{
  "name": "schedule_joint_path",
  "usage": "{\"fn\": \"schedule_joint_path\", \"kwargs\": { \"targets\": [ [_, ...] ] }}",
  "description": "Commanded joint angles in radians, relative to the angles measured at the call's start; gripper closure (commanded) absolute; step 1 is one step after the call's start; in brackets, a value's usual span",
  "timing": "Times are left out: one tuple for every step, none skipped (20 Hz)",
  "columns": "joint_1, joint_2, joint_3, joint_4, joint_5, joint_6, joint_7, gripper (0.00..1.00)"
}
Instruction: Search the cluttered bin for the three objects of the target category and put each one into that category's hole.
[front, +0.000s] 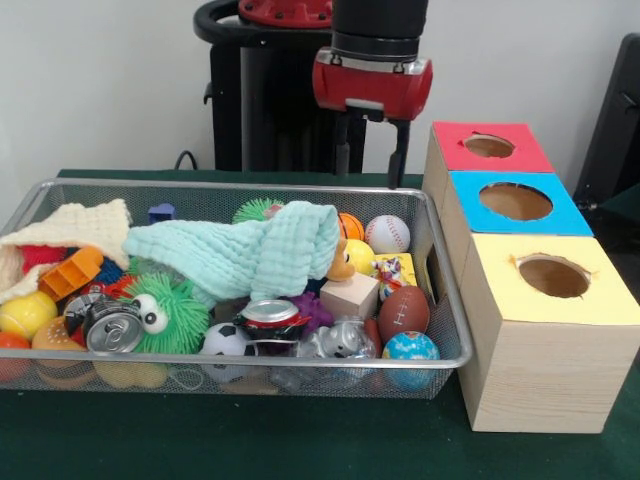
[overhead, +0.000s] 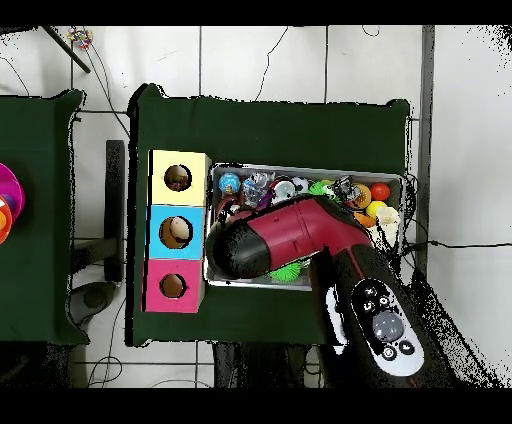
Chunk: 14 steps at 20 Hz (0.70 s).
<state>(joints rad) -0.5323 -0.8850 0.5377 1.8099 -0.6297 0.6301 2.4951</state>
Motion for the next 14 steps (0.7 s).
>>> {"fn": "schedule_joint_path", "kwargs": {
  "targets": [
    [-0.037,0.020,0.022,-0.012,-0.091,0.025,-0.258,0.00],
    [-0.038,0.024,0.022,-0.017,-0.102,0.013,-0.251,0.00],
    [-0.037,0.028,0.022,-0.023,-0.113,0.004,-0.246,0.00],
    [-0.036,0.029,0.021,-0.025,-0.120,-0.005,-0.239,0.00],
    [-0.038,0.029,0.022,-0.027,-0.124,-0.013,-0.232,0.00],
    [-0.041,0.029,0.025,-0.027,-0.129,-0.016,-0.233,0.00],
    [-0.045,0.028,0.027,-0.026,-0.135,-0.019,-0.234,0.00],
    [-0.045,0.025,0.025,-0.027,-0.144,-0.019,-0.234,0.00],
    [-0.042,0.022,0.019,-0.026,-0.159,-0.023,-0.229,0.00],
    [-0.041,0.026,0.012,-0.027,-0.175,-0.031,-0.222,0.00],
    [-0.041,0.044,0.005,-0.033,-0.197,-0.052,-0.209,0.00],
    [-0.041,0.077,0.003,-0.047,-0.220,-0.084,-0.196,0.00],
    [-0.040,0.109,0.001,-0.060,-0.243,-0.116,-0.182,0.00],
    [-0.030,0.135,-0.004,-0.074,-0.262,-0.153,-0.153,0.00]
  ]
}}
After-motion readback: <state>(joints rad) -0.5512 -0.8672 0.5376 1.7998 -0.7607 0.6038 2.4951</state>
